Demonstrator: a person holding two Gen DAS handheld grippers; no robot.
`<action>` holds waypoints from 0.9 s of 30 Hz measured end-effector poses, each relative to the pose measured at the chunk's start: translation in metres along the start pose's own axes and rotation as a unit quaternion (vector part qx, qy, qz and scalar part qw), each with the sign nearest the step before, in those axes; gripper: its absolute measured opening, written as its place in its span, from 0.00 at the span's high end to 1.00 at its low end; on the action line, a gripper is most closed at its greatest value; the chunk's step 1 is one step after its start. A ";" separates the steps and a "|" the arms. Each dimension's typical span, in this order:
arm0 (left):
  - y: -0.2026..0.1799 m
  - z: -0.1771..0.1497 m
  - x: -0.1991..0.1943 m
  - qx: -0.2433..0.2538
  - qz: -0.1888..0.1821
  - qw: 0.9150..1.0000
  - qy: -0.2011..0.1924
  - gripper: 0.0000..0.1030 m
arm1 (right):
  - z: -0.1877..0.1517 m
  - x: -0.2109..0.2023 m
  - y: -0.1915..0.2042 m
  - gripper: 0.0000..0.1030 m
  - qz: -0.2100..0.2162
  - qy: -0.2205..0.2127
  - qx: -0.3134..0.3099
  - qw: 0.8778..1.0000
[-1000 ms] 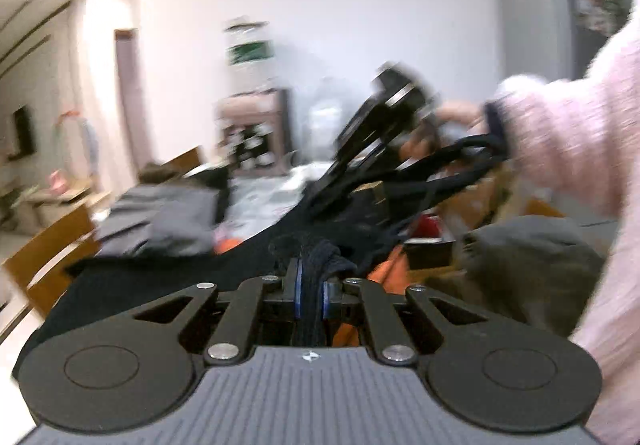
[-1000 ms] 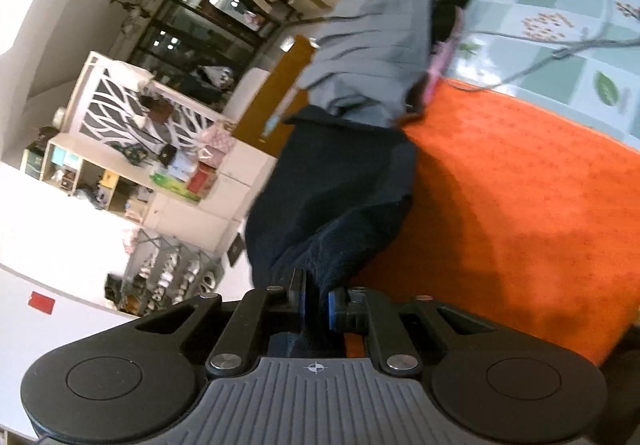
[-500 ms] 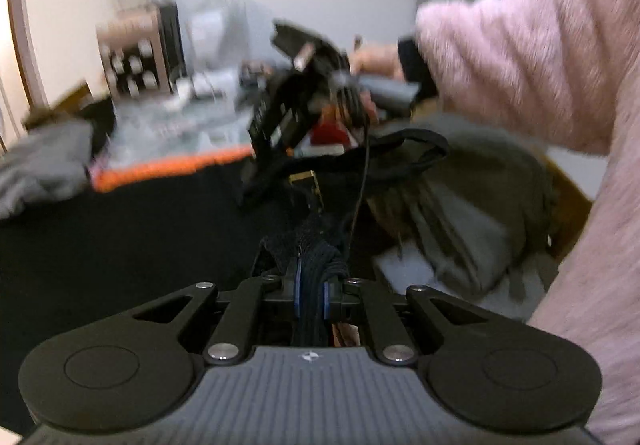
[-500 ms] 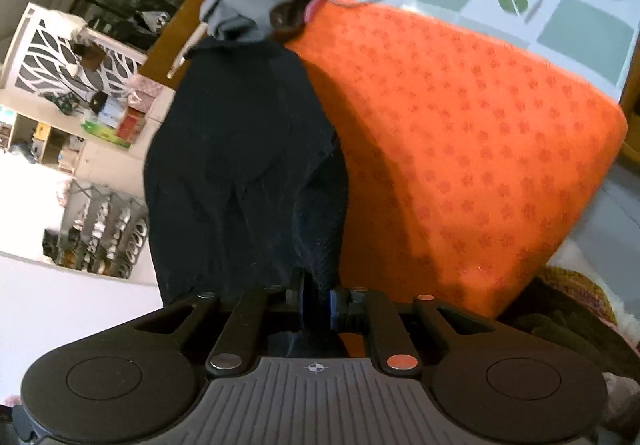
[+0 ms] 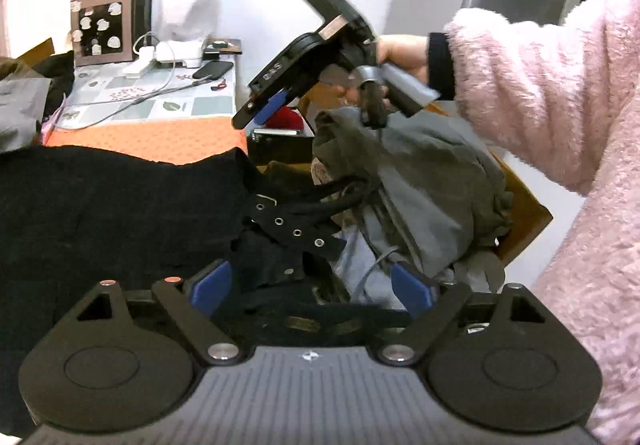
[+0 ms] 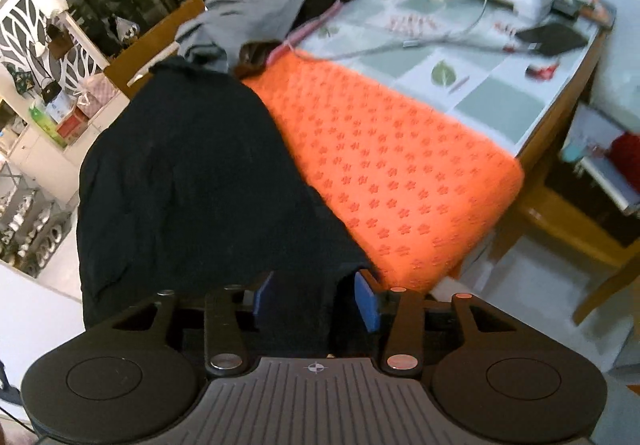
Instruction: Fold clothes
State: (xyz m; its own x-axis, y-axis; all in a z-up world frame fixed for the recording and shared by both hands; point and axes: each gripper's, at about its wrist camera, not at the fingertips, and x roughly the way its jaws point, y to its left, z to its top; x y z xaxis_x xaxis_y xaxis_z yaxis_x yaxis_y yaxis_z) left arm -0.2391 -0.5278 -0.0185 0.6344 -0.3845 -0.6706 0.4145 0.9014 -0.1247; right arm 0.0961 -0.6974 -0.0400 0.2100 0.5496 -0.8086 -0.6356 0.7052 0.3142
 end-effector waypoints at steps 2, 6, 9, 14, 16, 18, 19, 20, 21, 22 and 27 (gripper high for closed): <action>0.002 0.001 -0.003 0.002 -0.002 1.000 -0.003 0.11 | -0.011 -0.014 0.008 0.51 -0.008 -0.017 -0.010 1.000; 0.012 -0.002 -0.004 -0.002 0.007 1.000 0.000 0.11 | -0.039 -0.030 0.021 0.50 -0.014 -0.029 -0.012 0.999; 0.019 -0.005 -0.006 -0.004 0.022 1.000 0.000 0.11 | -0.069 -0.033 0.030 0.50 -0.017 -0.022 -0.008 1.000; 0.032 -0.019 -0.003 0.002 0.059 0.998 0.011 0.11 | -0.119 -0.026 0.042 0.51 -0.025 -0.005 0.012 1.000; 0.035 -0.026 0.000 0.010 0.065 0.998 0.020 0.11 | -0.137 -0.025 0.046 0.51 -0.026 -0.006 0.026 0.999; 0.038 -0.033 0.005 0.018 0.067 0.997 0.028 0.11 | -0.154 -0.026 0.051 0.51 -0.029 -0.009 0.037 0.999; 0.039 -0.037 0.007 0.023 0.068 0.997 0.032 0.11 | -0.161 -0.026 0.054 0.51 -0.031 -0.011 0.042 0.999; 0.039 -0.040 0.011 0.032 0.067 0.997 0.036 0.11 | -0.169 -0.027 0.057 0.51 -0.034 -0.013 0.046 0.998; 0.039 -0.044 0.014 0.041 0.066 0.996 0.041 0.11 | -0.174 -0.028 0.060 0.51 -0.041 -0.016 0.048 0.998; 0.040 -0.046 0.018 0.052 0.059 0.996 0.044 0.11 | -0.180 -0.029 0.063 0.51 -0.048 -0.018 0.052 0.997; 0.040 -0.057 0.041 0.108 0.012 0.992 0.059 0.11 | -0.204 -0.044 0.081 0.51 -0.081 -0.047 0.095 0.991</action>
State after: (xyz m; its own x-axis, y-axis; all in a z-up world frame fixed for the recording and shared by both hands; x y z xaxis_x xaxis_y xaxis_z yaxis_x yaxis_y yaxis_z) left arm -0.2335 -0.4963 -0.0931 0.5694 -0.3262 -0.7546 0.5394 0.8409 0.0435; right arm -0.1161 -0.7559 -0.0800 0.3708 0.4556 -0.8093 -0.4386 0.8540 0.2798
